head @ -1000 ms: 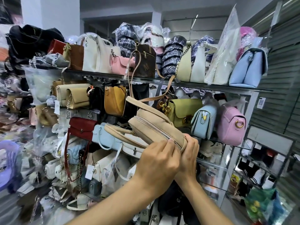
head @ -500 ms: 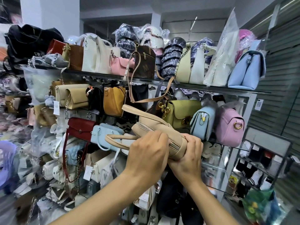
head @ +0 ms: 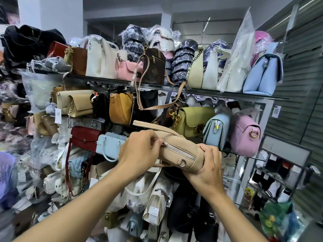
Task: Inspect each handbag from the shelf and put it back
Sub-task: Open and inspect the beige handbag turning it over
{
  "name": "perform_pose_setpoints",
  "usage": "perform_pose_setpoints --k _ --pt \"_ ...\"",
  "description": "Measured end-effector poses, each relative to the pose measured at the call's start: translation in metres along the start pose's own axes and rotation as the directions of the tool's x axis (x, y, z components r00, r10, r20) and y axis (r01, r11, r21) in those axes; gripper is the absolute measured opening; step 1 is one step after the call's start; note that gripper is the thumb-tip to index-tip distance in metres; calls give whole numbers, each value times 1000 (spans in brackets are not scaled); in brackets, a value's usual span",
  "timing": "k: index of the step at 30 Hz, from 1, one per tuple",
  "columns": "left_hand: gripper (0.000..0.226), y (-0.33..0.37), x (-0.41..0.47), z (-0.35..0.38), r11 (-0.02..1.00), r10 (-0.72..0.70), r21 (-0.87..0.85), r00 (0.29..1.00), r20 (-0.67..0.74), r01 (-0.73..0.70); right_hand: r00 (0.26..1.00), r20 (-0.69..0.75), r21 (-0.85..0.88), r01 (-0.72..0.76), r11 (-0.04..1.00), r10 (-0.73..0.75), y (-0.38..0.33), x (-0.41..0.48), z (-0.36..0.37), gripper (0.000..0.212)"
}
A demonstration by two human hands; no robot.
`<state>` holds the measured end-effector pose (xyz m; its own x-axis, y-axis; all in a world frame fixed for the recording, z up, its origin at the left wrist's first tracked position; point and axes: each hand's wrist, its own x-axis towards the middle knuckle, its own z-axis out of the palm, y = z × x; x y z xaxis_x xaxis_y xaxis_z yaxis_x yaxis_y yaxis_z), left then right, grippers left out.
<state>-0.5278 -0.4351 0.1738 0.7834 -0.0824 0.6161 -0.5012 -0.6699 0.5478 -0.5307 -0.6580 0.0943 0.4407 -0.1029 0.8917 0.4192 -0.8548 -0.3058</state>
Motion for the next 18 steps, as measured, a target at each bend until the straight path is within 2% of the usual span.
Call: perform_pose_setpoints --k 3,6,11,18 --pt "20 -6 9 -5 992 -91 -85 994 65 96 1000 30 72 -1 997 -1 0 2 -7 69" --pt "20 -9 13 -9 981 -124 -129 982 141 142 999 52 113 2 994 -8 1 2 -12 67" --pt "17 -17 16 -16 959 -183 -192 972 147 209 998 64 154 -4 988 -6 -1 5 -16 66" --pt "19 -40 28 -27 877 -267 -334 929 256 344 996 87 236 -15 972 -5 -10 10 -21 65"
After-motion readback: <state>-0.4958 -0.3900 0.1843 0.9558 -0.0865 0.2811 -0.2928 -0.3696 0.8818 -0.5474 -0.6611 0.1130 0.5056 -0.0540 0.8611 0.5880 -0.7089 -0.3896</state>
